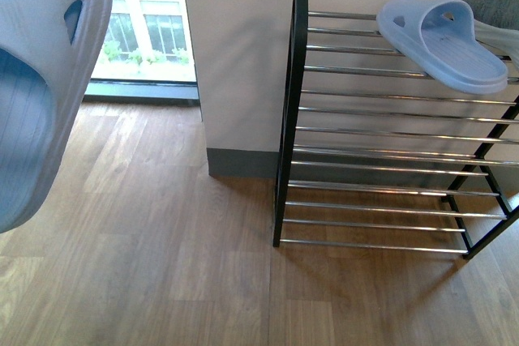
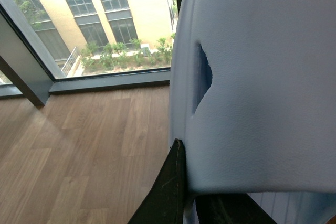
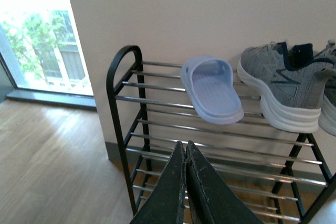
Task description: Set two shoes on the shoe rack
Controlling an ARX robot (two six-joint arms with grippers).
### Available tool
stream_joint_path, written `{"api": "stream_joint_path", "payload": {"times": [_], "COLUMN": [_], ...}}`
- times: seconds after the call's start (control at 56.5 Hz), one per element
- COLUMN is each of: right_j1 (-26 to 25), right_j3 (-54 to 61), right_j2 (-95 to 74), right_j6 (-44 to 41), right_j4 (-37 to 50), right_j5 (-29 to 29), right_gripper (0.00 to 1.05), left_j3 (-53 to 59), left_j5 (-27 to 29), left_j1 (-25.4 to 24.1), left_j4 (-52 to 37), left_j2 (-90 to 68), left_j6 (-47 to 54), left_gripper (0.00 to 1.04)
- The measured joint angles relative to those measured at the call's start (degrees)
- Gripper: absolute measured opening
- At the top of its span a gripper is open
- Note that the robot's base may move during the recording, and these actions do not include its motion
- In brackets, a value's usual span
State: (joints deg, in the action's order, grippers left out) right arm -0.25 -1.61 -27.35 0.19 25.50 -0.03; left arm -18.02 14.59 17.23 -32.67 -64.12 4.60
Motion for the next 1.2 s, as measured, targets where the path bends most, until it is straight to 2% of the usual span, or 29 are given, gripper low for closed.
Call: {"api": "stream_joint_path", "payload": {"times": [0.867,0.921,0.956,1.204], "right_j1": [0.13,0.15,0.15,0.15], "right_j3": [0.52,0.50,0.50,0.50], "right_j2": [17.22,22.93,25.40,26.99], "right_j6": [-0.02,-0.02,-0.02,-0.02], "right_j4": [-15.28,-22.97,-24.76,-25.31], "right_j5": [0.04,-0.07,0.02,0.07], "right_gripper": [0.01,0.01,0.01,0.01], "left_j3": [0.00,0.00,0.00,0.00], "left_j5": [0.00,0.00,0.02,-0.02], "left_j1": [0.00,0.00,0.00,0.00], "left_j4": [0.00,0.00,0.00,0.00], "left_j2": [0.00,0.00,0.00,0.00], "left_j6": [0.00,0.00,0.00,0.00], "left_gripper": [0.02,0.02,0.02,0.02]}}
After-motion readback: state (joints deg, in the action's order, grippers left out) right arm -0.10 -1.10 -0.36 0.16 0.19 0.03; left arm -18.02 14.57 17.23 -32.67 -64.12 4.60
